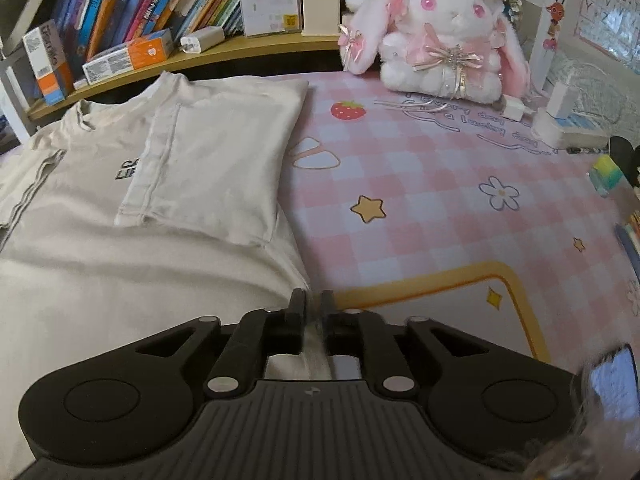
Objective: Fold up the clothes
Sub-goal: 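Open both grippers and move them to the shirt hem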
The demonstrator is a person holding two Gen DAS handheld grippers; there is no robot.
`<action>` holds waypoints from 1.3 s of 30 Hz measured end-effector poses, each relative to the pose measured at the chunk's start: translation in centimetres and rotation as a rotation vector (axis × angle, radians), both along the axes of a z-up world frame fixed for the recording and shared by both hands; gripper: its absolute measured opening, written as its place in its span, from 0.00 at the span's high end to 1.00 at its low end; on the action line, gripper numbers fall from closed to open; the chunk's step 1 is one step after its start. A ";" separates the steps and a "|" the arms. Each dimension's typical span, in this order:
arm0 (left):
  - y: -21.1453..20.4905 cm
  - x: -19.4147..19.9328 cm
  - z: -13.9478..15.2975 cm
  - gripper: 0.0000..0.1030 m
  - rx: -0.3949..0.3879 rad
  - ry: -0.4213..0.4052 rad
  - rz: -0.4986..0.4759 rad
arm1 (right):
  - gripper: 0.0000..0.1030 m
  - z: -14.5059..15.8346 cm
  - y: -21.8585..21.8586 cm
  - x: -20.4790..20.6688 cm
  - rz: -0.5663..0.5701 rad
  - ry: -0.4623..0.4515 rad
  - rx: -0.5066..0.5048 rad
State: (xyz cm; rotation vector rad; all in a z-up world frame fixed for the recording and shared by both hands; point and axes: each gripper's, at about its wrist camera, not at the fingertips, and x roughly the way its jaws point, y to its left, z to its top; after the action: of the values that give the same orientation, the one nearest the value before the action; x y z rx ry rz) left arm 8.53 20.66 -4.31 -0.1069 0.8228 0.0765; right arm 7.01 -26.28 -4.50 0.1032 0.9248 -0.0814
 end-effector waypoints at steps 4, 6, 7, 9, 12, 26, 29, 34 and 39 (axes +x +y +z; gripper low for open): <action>-0.9 -5.4 0.4 0.57 -0.027 -0.013 0.026 | 0.75 0.7 -0.7 -2.9 0.015 -0.009 0.018; -1.8 -8.0 0.5 0.51 -0.041 -0.009 0.052 | 0.69 0.9 -1.2 -4.7 0.018 -0.010 0.028; -2.2 -9.4 0.5 0.51 -0.048 -0.006 0.067 | 0.67 1.0 -1.2 -5.8 0.024 -0.010 0.033; -3.0 -11.7 0.7 0.51 -0.056 -0.002 0.093 | 0.62 1.1 -0.9 -8.2 0.036 -0.011 0.041; -3.9 -14.5 1.1 0.50 -0.050 -0.003 0.121 | 0.60 1.1 -0.8 -11.6 0.046 -0.011 0.072; -8.1 -24.3 1.4 0.33 -0.019 0.014 0.175 | 0.42 0.8 1.8 -21.7 0.139 -0.015 0.051; -8.0 -25.0 1.2 0.31 -0.025 0.017 0.174 | 0.40 1.0 2.2 -23.1 0.130 -0.023 0.050; -7.4 -25.5 0.9 0.26 -0.029 0.020 0.154 | 0.40 1.1 2.8 -24.6 0.093 -0.022 0.079; -6.0 -26.2 0.9 0.25 -0.058 0.003 0.151 | 0.40 1.0 3.8 -25.4 0.056 -0.007 0.103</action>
State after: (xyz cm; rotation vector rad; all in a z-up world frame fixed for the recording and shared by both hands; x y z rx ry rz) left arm -17.67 14.64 -3.42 -0.2237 0.8196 0.1951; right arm -18.41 -22.48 -3.47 0.1725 0.9244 0.0186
